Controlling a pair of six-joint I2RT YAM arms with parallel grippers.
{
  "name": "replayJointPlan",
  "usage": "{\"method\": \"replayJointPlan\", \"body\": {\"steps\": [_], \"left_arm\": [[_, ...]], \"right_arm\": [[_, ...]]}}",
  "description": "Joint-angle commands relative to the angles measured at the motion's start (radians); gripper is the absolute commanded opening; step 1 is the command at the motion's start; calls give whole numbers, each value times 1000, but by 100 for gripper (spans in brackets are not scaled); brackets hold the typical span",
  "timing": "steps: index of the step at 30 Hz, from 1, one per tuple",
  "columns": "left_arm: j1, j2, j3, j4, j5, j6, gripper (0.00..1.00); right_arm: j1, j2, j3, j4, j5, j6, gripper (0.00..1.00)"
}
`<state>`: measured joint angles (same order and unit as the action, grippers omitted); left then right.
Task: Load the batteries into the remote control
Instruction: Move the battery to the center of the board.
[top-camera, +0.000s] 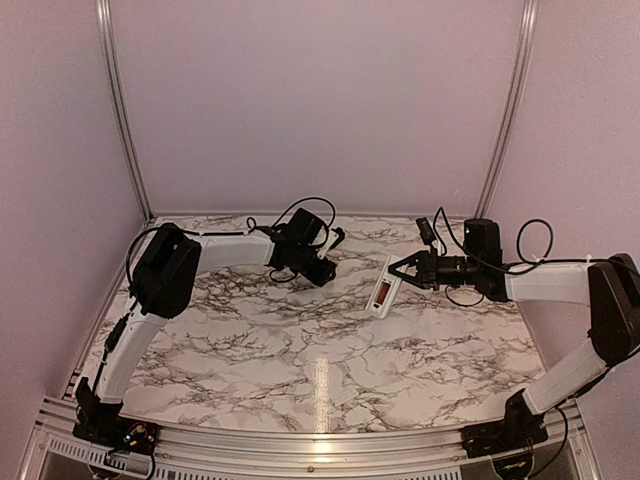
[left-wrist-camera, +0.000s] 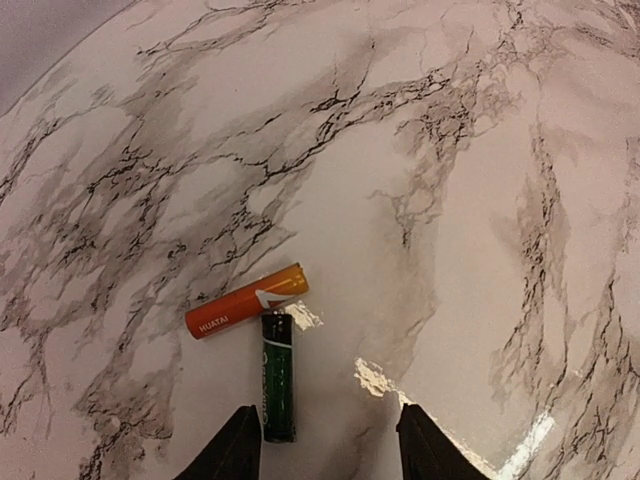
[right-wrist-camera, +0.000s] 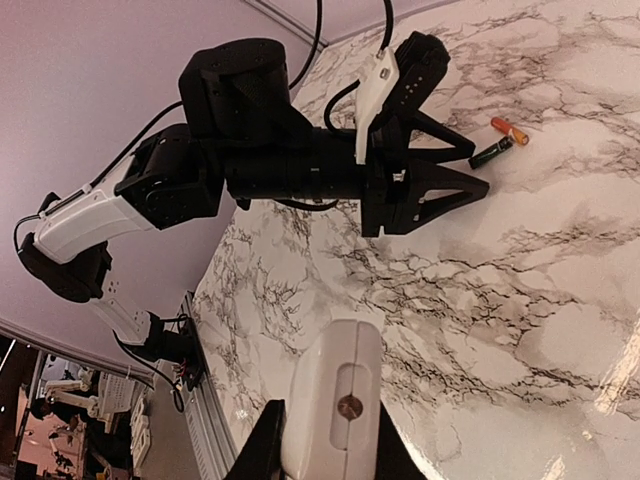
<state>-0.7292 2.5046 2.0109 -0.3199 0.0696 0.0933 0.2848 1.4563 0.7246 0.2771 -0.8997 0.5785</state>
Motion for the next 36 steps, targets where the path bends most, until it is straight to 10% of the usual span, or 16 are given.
{"method": "replayJointPlan", "body": {"steps": [1,15,20,36], "left_arm": [[5,41,46,-26,-11,16,48],[17,45,74,-87,-14,-7,17],[14,-107,-164,-24,-13,-30,0],[-75,-505,-756,-130,214,197,1]], "right_arm": [[-11,9,6,24,-15,-5,0],[-11,6,20,3,-18,-12,0],[-11,4,19,1,-20,-18,0],[-11,71,6,72,-64,3,0]]}}
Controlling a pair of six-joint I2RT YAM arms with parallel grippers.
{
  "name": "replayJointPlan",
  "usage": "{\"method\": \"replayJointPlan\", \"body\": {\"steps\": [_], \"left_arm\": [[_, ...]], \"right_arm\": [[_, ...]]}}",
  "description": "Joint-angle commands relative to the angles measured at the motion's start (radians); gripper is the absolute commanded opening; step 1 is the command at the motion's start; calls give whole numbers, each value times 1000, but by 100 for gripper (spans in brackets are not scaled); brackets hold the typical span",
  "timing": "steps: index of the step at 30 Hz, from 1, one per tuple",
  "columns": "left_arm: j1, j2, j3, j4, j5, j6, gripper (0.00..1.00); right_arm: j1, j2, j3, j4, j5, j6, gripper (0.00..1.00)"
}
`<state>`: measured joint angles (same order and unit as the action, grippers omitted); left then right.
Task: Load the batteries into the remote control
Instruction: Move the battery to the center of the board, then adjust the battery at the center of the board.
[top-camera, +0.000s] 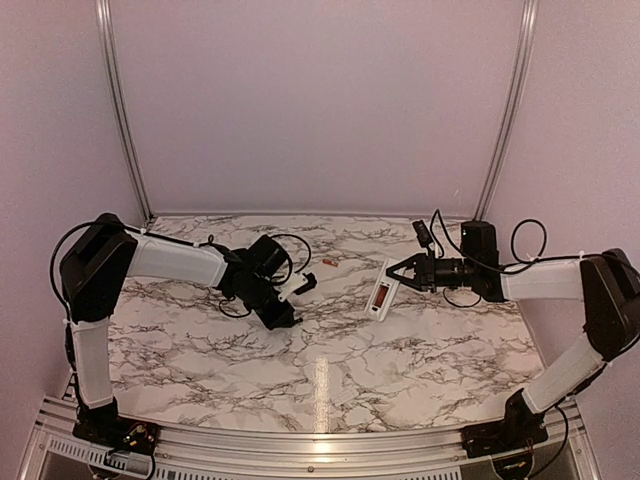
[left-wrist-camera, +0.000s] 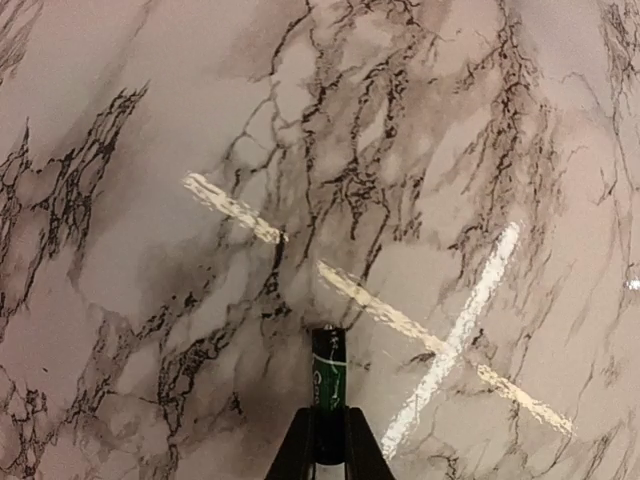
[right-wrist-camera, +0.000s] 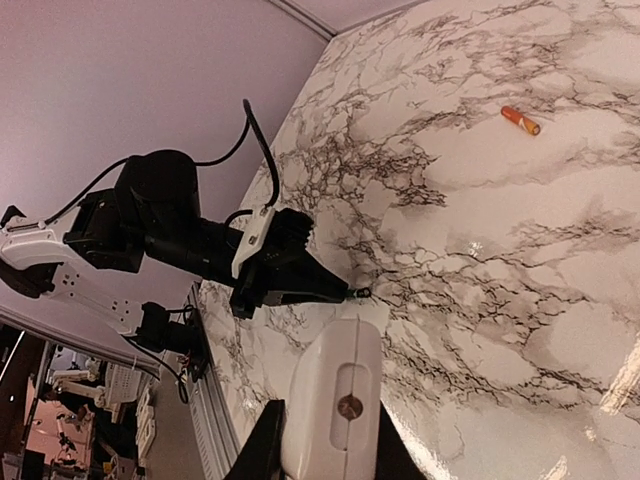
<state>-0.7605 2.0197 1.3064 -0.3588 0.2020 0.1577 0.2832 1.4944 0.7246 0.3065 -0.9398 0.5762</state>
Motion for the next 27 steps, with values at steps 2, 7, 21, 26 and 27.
{"method": "replayJointPlan", "body": {"steps": [2,7,21,26,27], "left_arm": [[-51,-1,-38,-139,85,180,0],[-52,57,18,-215,81,290,1],[-66,-46,-32,-100,-175,196,41],[-69,-228,-176,35,-271,82,50],[-71,-269,-213,67,-288,49,53]], "right_arm": [[-10,56,8,50,-32,13,0],[-7,81,7,65,-37,19,0],[53,157,66,73,35,9,0],[98,204,113,92,87,15,0],[108,214,123,97,100,16,0]]}}
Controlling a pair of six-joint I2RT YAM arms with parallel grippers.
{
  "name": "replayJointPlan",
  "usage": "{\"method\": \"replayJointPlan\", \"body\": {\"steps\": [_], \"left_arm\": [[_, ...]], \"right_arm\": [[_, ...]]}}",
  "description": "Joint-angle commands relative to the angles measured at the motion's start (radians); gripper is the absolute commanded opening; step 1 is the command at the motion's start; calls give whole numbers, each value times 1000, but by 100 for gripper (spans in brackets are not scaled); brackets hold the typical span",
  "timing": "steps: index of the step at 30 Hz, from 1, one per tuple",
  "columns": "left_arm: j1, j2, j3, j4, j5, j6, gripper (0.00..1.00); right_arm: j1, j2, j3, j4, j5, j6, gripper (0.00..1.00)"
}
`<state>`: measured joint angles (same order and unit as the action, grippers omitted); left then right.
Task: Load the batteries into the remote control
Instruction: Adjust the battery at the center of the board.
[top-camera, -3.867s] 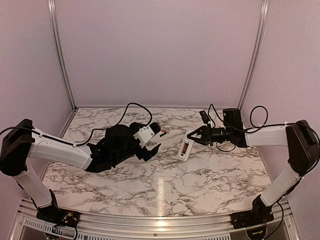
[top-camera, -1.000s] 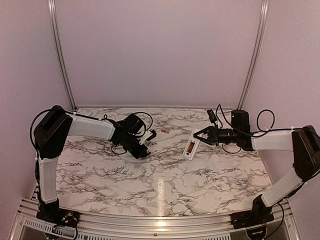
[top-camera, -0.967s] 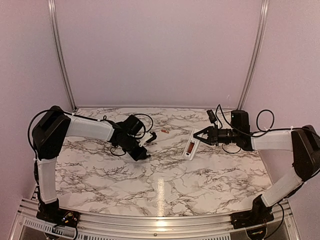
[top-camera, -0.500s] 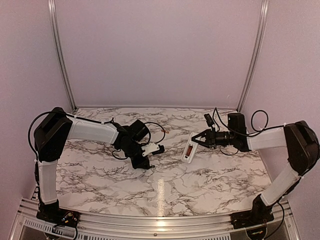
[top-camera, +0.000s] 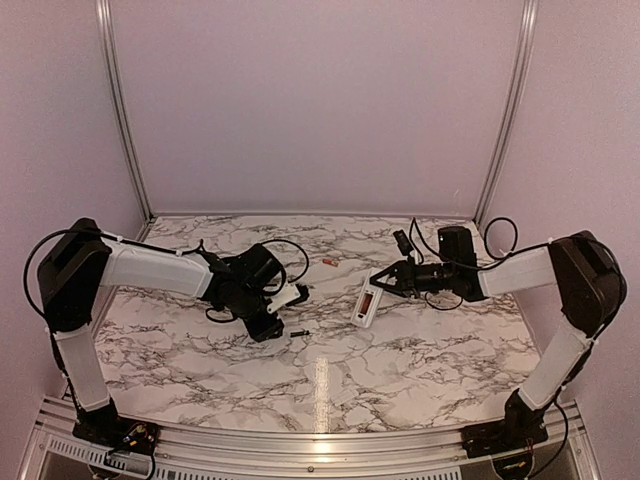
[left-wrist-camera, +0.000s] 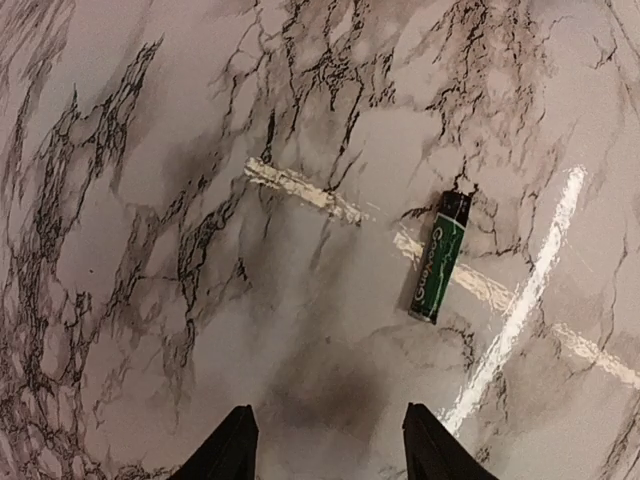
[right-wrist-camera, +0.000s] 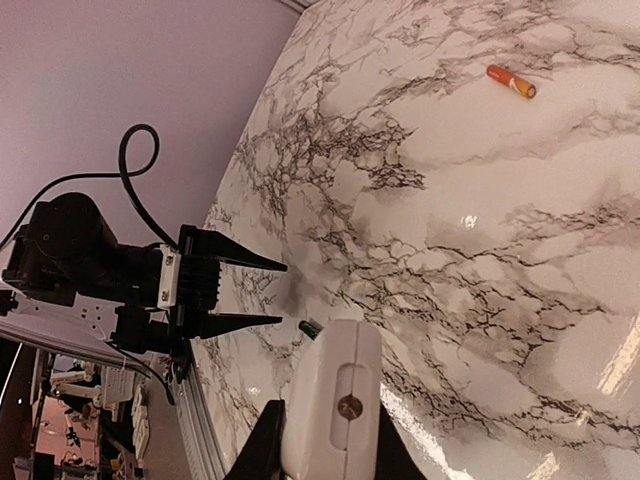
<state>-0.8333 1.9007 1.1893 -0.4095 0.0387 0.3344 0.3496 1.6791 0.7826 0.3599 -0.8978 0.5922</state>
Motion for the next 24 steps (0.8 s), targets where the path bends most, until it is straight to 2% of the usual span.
{"method": "replayJointPlan", "body": {"steps": [1,6,10,17,24], "left_arm": [[-1,-187,-129,149,-141,-162,55],[-24,-336,-324,322,-150,-300,56],[-70,-362,-432,450,-185,-397,55],[-154,-250,-420,493,-281,-485,51],[-201,-153,-365,488,-339,-496,48]], "right_arm": [[51,40,76,52,67,5,0],[94,98,138,97,135,26,0],[135,161,195,129,161,54,0],[203,265,300,129,199,55,0],[230,337,370,86,216,23,0]]}}
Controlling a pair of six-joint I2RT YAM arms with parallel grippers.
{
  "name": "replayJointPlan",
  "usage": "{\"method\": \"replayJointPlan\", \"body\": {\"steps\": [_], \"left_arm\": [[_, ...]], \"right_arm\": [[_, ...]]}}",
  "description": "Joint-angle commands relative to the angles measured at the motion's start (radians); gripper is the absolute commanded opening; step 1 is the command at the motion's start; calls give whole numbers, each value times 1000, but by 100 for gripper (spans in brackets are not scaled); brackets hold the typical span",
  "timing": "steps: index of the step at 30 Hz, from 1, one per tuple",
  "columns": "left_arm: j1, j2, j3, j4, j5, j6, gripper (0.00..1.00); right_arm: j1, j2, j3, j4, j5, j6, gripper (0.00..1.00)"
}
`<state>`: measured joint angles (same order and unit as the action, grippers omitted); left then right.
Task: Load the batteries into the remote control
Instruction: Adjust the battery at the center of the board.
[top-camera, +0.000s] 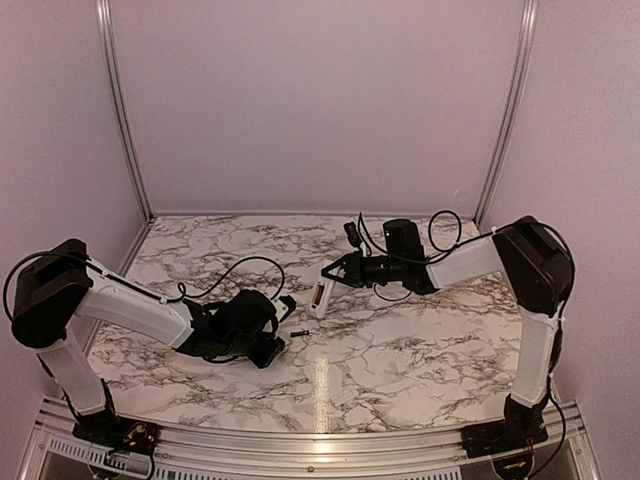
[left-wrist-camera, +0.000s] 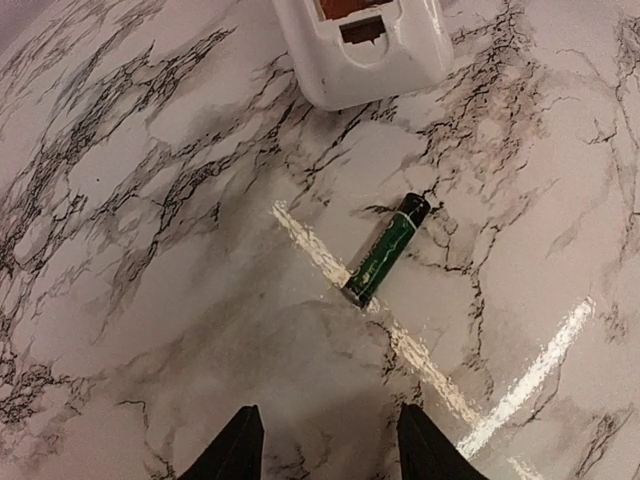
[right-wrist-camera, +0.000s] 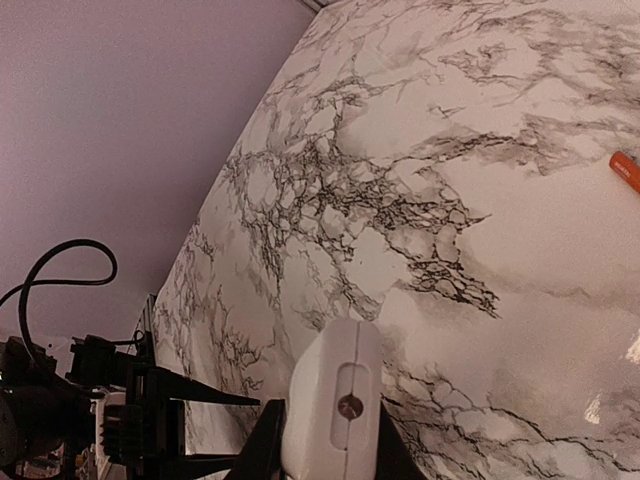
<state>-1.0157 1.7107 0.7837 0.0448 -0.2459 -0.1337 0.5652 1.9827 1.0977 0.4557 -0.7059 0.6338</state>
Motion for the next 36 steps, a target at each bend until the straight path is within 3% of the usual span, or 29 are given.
{"method": "replayJointPlan", "body": {"steps": [1,11,23,36], "left_arm": [[-22,44,45,36,-49,-25,48],[-26,121,104,32,-72,-9,47],[7,180,156,-3,-113,2,45],[52,203,155,59,-43,6,44]], "right_arm": [[17,43,63,-18,23,-23,0],[40,95,80,-50,34,-59,0],[39,51,14,-97,43,-98,0],[53,11,-74,-73,-6,-84,0]]}}
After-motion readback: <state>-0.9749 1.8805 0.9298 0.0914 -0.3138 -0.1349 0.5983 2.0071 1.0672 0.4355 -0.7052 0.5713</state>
